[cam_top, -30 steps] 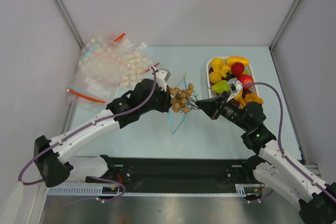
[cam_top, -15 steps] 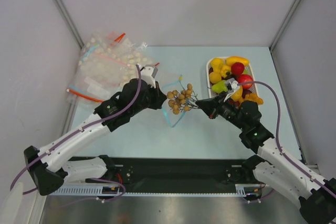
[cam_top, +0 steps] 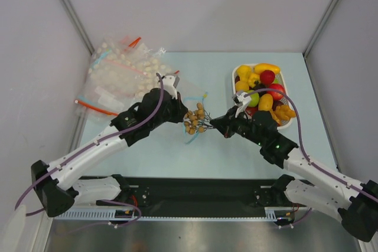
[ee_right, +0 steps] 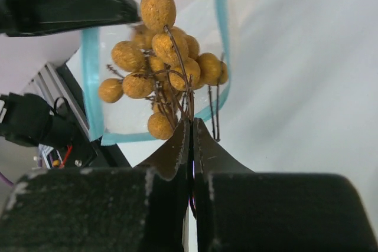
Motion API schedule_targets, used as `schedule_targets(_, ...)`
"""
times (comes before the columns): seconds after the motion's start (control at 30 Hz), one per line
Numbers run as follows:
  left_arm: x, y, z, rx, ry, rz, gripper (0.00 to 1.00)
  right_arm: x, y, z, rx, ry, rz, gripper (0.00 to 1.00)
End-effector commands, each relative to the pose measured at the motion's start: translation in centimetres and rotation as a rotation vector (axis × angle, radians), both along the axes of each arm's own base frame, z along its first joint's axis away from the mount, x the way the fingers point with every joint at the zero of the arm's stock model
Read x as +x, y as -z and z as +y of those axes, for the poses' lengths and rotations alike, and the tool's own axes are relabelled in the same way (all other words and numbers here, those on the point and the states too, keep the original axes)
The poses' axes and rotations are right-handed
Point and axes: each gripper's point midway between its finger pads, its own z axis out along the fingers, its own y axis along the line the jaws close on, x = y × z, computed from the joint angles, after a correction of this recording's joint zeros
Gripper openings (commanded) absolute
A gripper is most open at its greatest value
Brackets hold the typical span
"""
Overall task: Place the food in the zip-top bag and seal the zipper
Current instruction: Place the fake fruit in the zipper food storage bag.
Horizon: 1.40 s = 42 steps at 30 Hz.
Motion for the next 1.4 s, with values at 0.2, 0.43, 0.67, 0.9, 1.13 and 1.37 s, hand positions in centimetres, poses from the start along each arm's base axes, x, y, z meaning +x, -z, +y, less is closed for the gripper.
schedule_targets(0.2,0.7,-0.3,-1.0,-0.009,0.013,0.002,0.0,0.6,-2.1,0.8,-0.074,0.062,-0.118,0.0)
schedule_targets(0.43,-0.5,-0.9,-2.6,-0.068,0.121,-0.01,0.0,1.3,-0.8,1.6,-0.119,0.068,-0.073,0.0)
schedule_targets(0.67,-0.4,-1.2,-2.4,-0.056,0.098,-0.047,0.0,2.7,0.4,1.1,-0.167,0.152,-0.028,0.0)
schedule_targets(0.9,-0.7,-0.9,-2.8,0.019,0.064,-0.084,0.0,2.9,0.6,1.4,-0.162,0.154,-0.007,0.0)
schedule_targets(1.13,-0.5,0.3,-4.7,0.183,-0.006,-0.087,0.0,3.0,-0.1,1.4,-0.076,0.19,0.008,0.0)
schedule_targets(1.37,-2.7,0.3,-8.2,0.103,0.166,-0.029,0.0,3.6,-0.6,0.2,0.001,0.282,0.012,0.0)
